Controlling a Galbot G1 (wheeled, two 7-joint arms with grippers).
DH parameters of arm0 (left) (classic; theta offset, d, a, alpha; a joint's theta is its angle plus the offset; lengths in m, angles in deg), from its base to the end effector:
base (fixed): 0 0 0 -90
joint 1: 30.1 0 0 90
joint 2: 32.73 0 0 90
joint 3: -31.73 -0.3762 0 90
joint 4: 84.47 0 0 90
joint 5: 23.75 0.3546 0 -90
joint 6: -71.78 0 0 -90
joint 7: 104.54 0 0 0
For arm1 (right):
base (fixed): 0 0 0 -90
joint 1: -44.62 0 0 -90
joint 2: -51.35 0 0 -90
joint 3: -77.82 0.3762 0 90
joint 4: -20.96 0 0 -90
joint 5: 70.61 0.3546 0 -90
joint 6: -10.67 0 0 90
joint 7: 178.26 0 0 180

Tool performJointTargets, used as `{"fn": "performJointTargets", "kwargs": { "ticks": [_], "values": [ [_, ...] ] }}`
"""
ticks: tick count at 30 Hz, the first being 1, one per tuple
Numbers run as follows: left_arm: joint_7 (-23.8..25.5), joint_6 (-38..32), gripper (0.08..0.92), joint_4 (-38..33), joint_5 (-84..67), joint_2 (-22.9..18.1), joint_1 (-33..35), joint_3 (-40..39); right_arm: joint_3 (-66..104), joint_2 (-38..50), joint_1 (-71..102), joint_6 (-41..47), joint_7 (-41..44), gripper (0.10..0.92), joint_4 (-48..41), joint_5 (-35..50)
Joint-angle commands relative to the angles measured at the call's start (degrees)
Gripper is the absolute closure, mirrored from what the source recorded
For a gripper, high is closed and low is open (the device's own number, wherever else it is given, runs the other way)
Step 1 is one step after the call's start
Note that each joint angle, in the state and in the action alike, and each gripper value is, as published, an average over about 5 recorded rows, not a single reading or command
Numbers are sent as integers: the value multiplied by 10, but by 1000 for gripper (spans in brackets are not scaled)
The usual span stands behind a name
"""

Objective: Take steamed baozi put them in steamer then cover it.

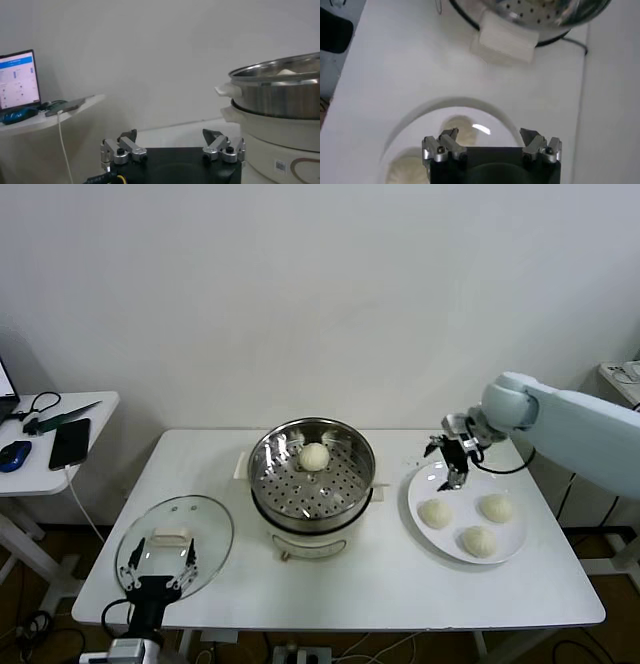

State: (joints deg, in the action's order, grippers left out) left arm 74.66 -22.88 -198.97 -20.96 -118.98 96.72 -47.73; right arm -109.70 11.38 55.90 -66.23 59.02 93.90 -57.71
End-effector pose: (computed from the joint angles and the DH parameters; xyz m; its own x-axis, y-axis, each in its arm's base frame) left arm 0.1192 0.0739 -0.3701 -0.9839 -0.1372 0.1148 -0.1111 0.9715 0.2096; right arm 0.5464 -0.1521 -0.1542 -0.1850 -0.1938 0.9634 -0.9766 -0.0735 -0.2023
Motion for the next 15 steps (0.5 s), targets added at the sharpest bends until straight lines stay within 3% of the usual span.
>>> {"fn": "performJointTargets", "kwargs": {
  "ticks": [1, 15],
  "values": [
    [0, 0, 177, -1, 1, 1, 2, 2, 110, -2, 158, 38, -7, 203, -61, -40],
    [0, 2, 177, 6, 6, -1, 0, 0, 154, -63, 180, 23, -3, 203, -144, -66]
  ]
}}
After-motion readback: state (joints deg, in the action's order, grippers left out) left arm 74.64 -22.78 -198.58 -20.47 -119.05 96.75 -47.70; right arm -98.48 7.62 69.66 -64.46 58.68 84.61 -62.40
